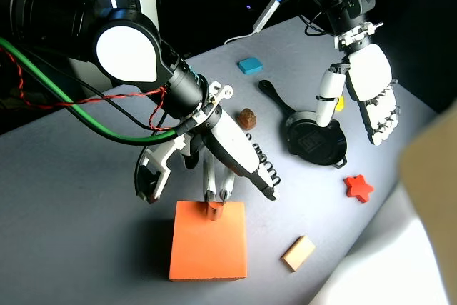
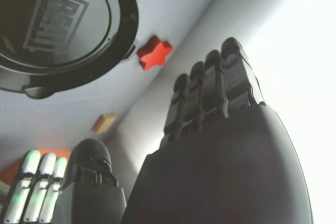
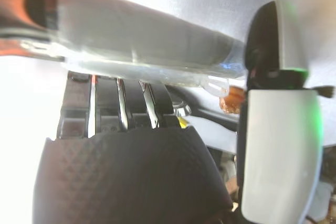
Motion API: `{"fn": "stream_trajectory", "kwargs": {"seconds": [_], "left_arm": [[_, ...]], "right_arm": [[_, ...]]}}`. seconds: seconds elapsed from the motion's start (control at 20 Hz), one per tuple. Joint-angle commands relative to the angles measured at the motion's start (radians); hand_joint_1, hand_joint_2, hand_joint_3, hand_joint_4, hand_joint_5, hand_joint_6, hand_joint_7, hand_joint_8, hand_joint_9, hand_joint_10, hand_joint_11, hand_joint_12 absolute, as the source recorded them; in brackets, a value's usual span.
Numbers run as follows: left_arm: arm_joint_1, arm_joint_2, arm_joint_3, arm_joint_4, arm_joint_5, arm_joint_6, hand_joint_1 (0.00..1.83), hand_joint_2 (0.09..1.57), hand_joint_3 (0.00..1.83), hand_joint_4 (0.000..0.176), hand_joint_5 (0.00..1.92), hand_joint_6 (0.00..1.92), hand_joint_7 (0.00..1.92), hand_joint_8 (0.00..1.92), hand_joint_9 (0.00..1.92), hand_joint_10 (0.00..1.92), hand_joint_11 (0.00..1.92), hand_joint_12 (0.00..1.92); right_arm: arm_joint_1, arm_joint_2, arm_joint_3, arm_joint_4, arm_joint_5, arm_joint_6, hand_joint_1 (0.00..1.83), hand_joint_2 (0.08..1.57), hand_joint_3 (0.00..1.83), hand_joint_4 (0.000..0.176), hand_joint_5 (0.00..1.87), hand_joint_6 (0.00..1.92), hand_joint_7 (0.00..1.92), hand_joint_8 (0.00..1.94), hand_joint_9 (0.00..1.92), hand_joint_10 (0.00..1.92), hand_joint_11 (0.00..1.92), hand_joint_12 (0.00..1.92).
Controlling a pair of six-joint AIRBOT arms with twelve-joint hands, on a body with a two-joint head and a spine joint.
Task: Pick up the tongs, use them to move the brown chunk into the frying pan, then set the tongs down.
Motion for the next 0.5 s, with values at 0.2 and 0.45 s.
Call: {"fn": "stream_trajectory", "kwargs": {"seconds": [0.2, 0.45], "left_arm": [[-0.012, 0.007, 0.006, 0.052, -0.007, 0.004, 0.0, 1.07, 0.0, 0.0, 0.0, 0.0, 0.0, 0.0, 0.0, 0.0, 0.0, 0.0], [-0.014, 0.007, 0.005, 0.049, -0.007, 0.004, 0.0, 1.1, 0.0, 0.0, 0.0, 0.0, 0.0, 0.0, 0.0, 0.0, 0.0, 0.0]], "right_arm": [[-0.012, -0.012, 0.023, -0.024, 0.089, -0.033, 0.83, 0.91, 0.0, 0.0, 0.0, 0.0, 0.0, 0.0, 0.0, 0.0, 0.0, 0.0], [-0.02, -0.021, 0.034, -0.024, 0.101, -0.033, 0.87, 0.89, 0.0, 0.0, 0.0, 0.0, 0.0, 0.0, 0.0, 0.0, 0.0, 0.0]]}}
